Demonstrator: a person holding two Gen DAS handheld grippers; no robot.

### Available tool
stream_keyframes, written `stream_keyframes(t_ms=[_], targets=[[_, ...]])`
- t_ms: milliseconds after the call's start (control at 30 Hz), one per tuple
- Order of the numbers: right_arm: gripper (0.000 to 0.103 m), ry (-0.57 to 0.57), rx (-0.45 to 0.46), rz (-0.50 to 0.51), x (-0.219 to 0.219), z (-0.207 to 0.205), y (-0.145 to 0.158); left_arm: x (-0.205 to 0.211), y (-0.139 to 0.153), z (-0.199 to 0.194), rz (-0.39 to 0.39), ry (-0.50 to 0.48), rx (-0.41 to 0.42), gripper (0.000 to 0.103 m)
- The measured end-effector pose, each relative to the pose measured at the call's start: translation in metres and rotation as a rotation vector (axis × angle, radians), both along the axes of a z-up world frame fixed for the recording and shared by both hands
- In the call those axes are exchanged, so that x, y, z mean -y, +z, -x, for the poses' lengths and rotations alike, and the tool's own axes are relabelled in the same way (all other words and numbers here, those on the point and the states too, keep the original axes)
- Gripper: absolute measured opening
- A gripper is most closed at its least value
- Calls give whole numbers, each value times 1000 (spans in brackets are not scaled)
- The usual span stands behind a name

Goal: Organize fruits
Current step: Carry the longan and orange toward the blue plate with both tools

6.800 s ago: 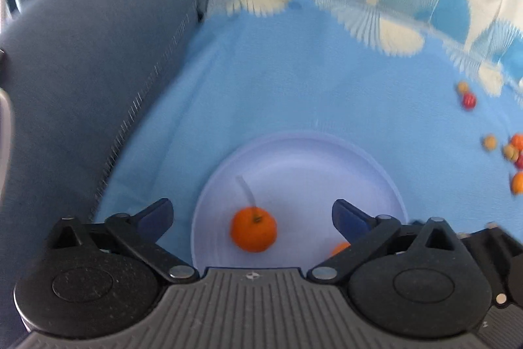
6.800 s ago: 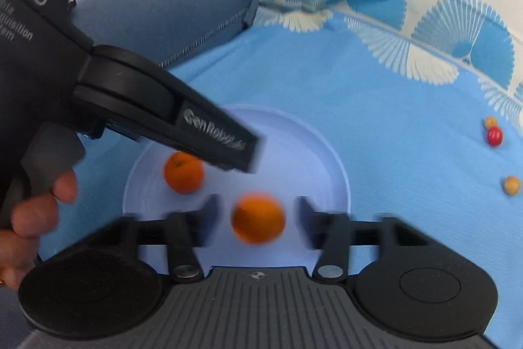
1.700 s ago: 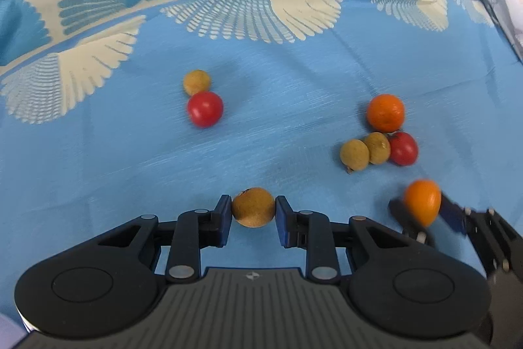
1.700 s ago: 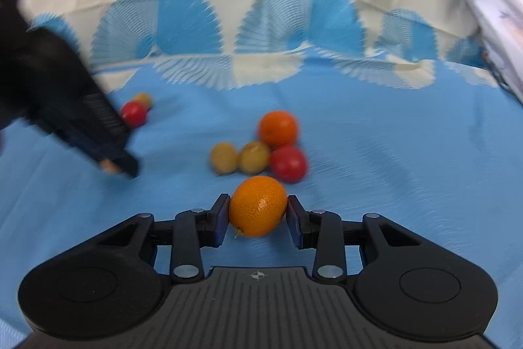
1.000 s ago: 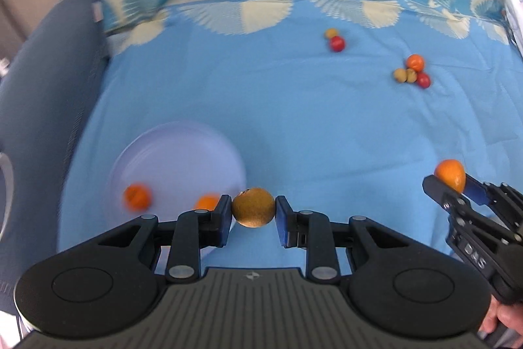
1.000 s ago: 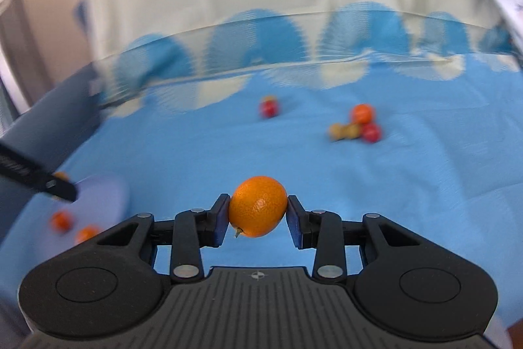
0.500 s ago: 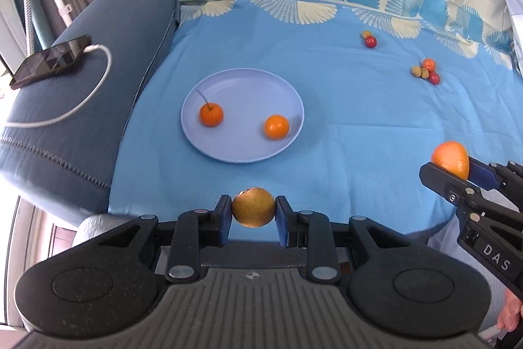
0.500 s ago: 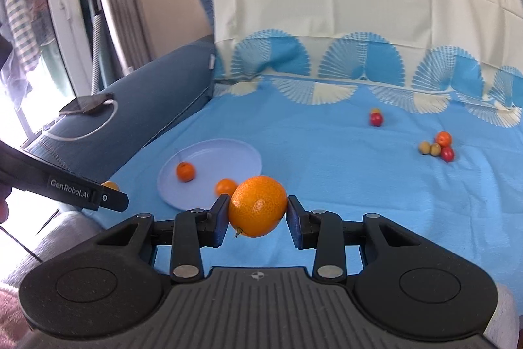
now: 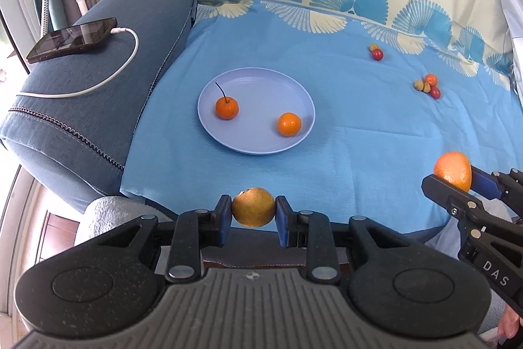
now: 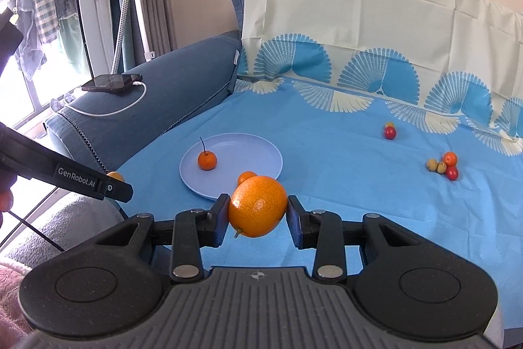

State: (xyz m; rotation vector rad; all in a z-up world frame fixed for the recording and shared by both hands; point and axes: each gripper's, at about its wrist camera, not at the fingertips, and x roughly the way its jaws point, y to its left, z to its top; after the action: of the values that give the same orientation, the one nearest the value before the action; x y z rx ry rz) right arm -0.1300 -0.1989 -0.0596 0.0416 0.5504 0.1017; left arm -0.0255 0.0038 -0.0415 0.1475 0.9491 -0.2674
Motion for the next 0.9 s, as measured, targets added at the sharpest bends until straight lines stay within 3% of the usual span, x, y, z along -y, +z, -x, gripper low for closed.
stream_keyframes(t_ms=[900], targets=[[39,-3,-67,0,3,-29,-17,3,-8,-31,16,18,-45,31]])
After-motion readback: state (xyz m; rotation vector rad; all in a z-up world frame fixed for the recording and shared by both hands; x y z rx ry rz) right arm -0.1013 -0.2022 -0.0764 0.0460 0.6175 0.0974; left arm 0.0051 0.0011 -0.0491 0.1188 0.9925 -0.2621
